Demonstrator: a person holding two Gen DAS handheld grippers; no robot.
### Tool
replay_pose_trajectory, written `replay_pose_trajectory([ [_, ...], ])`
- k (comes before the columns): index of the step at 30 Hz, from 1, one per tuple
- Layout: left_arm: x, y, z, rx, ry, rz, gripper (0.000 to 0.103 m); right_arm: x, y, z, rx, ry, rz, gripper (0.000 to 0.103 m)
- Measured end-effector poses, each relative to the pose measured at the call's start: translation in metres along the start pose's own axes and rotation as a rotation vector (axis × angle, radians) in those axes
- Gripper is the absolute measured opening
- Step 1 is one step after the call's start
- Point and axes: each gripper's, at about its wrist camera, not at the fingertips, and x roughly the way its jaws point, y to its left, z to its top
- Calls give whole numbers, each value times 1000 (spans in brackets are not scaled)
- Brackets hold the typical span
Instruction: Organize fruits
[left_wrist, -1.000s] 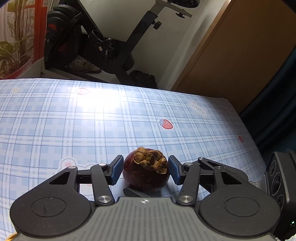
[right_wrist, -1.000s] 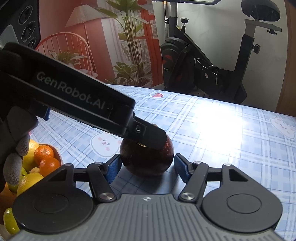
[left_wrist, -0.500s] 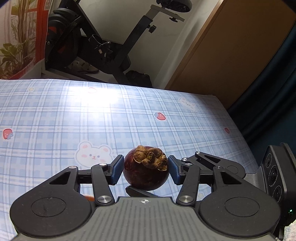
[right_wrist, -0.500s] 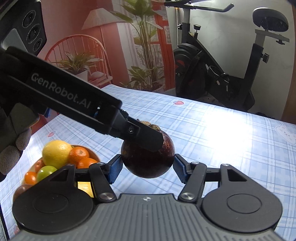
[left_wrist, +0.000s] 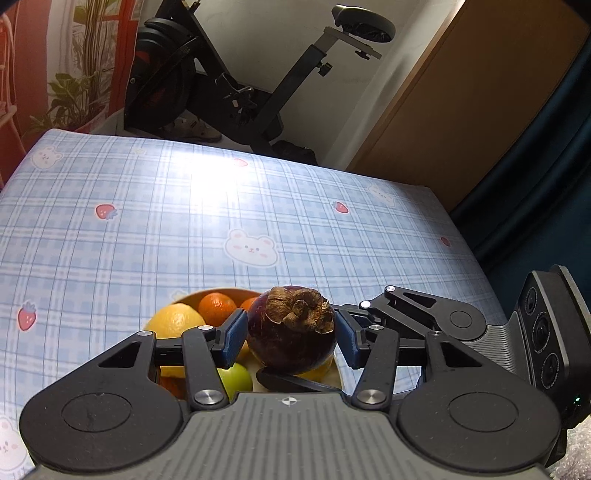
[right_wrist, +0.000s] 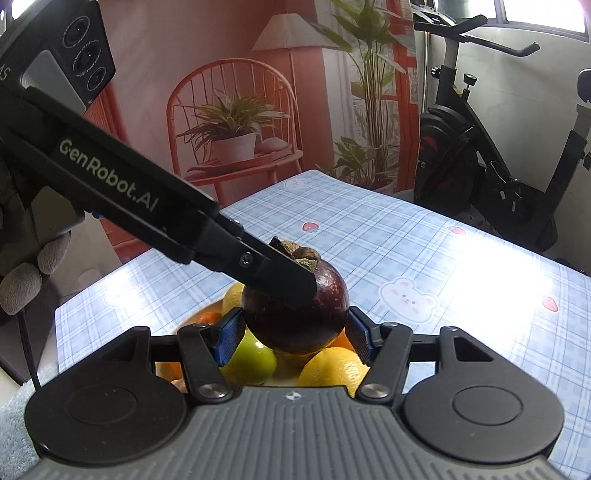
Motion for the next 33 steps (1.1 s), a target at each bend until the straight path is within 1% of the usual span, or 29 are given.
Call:
replay_pose_trajectory([
  [9, 6, 5, -20, -16, 16, -20, 55, 2, 11, -12, -2, 58, -21, 62],
  [12, 7, 11, -24, -33, 8, -28, 55, 3, 13, -13, -17, 59, -34, 63],
  [13, 8, 12, -25, -36, 10, -25, 54, 4, 15, -13, -27, 62, -35, 64],
  [14, 8, 13, -26, -37, 11, -22, 52, 4, 16, -13, -31, 66, -35, 65],
  [16, 7, 14, -28, -41, 6, -12, 52, 5, 17, -13, -27, 65, -50, 65],
  [21, -4, 18, -32, -49, -32, 12, 52, 2, 14, -12, -9, 64, -45, 66],
  [28, -29, 12, -33, -27, -118, 96, 56, -8, 16, -11, 13, 46, -66, 66],
  [29, -33, 10, -33, -18, -135, 110, 58, -11, 16, -10, 19, 38, -72, 66],
  [30, -40, 6, -34, -12, -155, 127, 65, -15, 16, -9, 29, 27, -82, 68],
  [32, -53, -1, -36, -9, -205, 156, 75, -28, 16, -6, 52, -9, -104, 74],
  [33, -59, -4, -37, -9, -228, 170, 79, -36, 15, -5, 65, -31, -118, 79],
])
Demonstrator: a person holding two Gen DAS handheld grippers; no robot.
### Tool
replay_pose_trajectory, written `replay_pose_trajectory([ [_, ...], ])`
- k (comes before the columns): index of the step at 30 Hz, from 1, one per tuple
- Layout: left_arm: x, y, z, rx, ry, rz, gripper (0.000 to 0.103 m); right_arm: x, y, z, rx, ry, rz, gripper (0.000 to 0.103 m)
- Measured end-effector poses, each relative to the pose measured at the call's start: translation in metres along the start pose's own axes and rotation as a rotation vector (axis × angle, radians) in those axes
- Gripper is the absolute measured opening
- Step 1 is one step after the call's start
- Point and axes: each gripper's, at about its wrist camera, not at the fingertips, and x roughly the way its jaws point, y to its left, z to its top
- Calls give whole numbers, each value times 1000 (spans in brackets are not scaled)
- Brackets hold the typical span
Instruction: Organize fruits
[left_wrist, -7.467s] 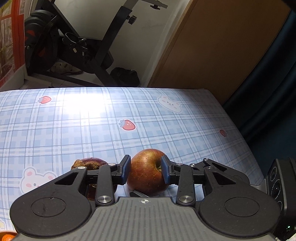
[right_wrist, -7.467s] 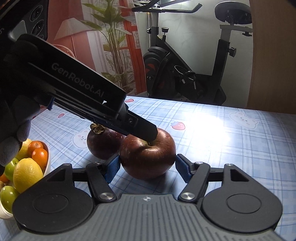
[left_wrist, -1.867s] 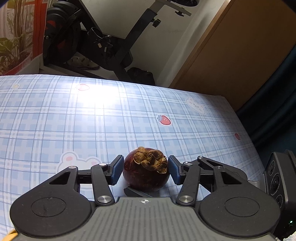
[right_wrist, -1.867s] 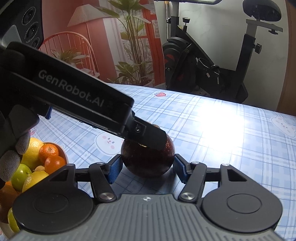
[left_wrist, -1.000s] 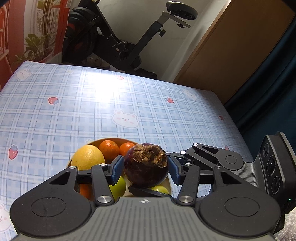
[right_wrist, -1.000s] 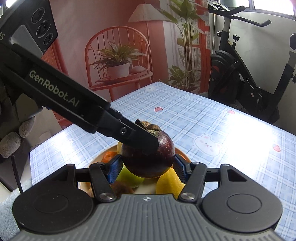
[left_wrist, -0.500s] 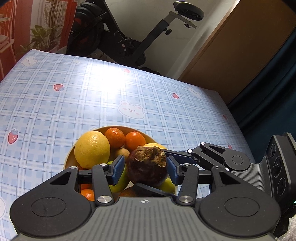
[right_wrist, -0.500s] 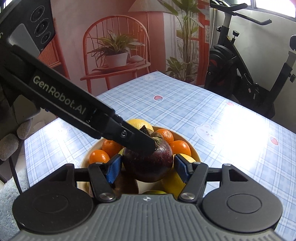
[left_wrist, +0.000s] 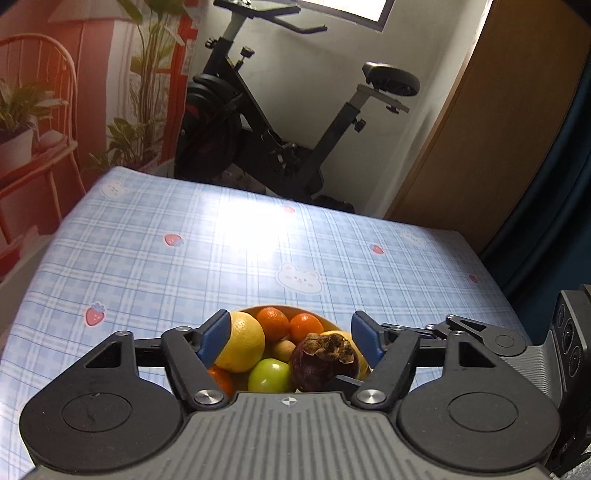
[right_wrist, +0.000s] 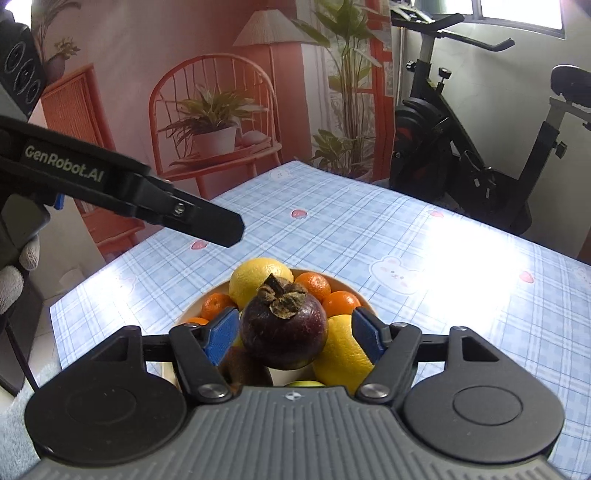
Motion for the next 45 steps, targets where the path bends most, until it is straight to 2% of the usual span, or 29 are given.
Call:
replay_pose_trajectory([
  [3, -22, -10, 0, -8, -64, 64, 87, -25, -3, 5, 48, -69, -47, 90],
  [7, -43, -32, -2, 12, -105, 135, 88, -61, -8, 12, 131, -148, -101, 103],
  [13, -80, -64, -8, 66, -183, 207, 91, -113, -4, 21, 155, -203, -194, 103],
  [17, -100, -82, -11, 89, -223, 278, 95, -144, 3, 25, 168, -192, -281, 103],
  [21, -119, -102, -14, 155, -260, 349, 97, -174, 6, 23, 198, -218, -294, 103],
  [27, -146, -116, -18, 168, -317, 305, 98, -203, 15, 22, 205, -230, -365, 103],
  [36, -172, -133, -28, 183, -378, 284, 98, -231, 29, 20, 209, -273, -391, 103],
  [45, -177, -139, -30, 197, -391, 269, 98, -238, 31, 22, 227, -292, -406, 103],
])
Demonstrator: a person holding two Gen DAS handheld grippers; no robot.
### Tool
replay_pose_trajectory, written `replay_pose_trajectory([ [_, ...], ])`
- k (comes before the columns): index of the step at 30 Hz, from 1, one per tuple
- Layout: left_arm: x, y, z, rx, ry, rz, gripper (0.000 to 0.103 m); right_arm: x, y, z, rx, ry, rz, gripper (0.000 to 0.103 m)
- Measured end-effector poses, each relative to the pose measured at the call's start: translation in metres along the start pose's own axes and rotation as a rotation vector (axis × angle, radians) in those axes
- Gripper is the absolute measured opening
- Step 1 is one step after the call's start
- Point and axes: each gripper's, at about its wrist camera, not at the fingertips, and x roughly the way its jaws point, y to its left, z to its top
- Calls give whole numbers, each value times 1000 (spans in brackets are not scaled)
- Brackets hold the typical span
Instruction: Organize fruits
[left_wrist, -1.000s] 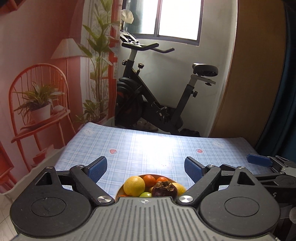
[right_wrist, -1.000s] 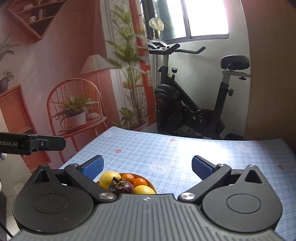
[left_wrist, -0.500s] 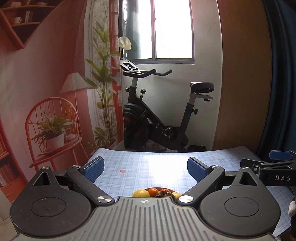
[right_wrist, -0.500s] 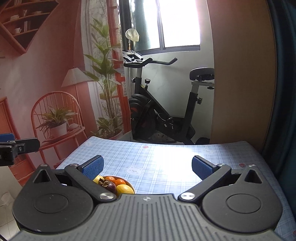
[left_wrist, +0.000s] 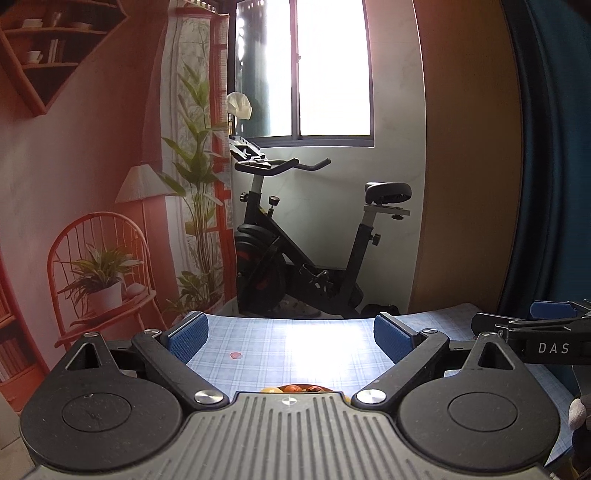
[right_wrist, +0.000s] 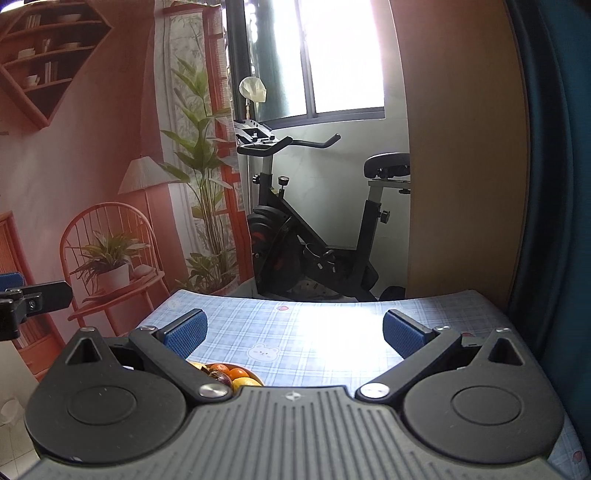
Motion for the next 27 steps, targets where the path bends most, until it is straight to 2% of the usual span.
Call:
replay_pose_trajectory([
  [27, 2, 6, 0, -17, 13, -11, 98, -3, 0, 0, 3, 3, 0, 103],
])
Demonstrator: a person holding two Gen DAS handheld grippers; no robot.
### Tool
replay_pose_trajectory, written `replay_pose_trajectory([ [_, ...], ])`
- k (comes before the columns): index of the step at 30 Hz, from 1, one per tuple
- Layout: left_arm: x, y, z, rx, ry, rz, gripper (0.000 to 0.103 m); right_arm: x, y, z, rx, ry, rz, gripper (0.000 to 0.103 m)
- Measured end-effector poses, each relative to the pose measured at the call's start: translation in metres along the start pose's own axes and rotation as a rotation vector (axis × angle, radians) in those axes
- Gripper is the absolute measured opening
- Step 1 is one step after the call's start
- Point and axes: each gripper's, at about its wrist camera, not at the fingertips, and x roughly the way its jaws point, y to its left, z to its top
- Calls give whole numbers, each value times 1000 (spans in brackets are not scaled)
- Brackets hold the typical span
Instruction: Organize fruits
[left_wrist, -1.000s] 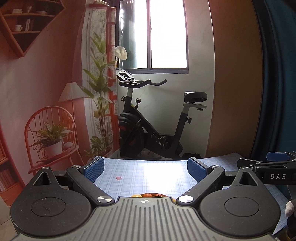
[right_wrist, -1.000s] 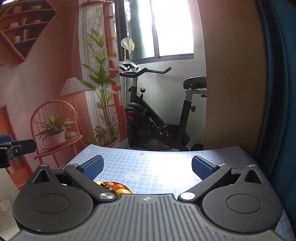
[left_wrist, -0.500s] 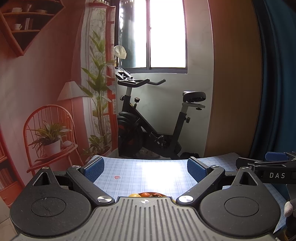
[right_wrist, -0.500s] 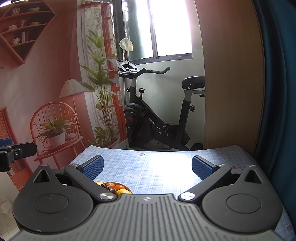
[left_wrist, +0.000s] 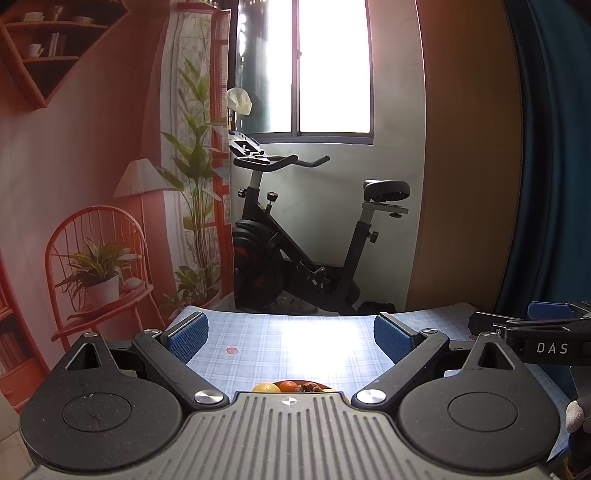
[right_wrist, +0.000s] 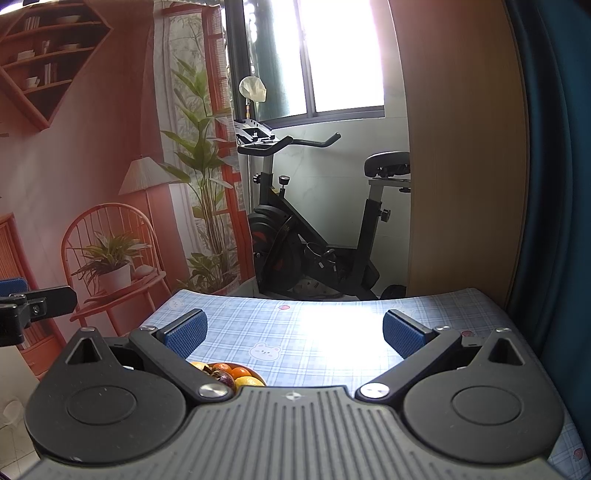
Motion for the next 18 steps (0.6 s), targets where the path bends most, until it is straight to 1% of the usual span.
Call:
replay_pose_trajectory([
  [18, -6, -1, -1, -14, -8, 3, 98, -5, 6, -1, 3, -5, 2, 103],
])
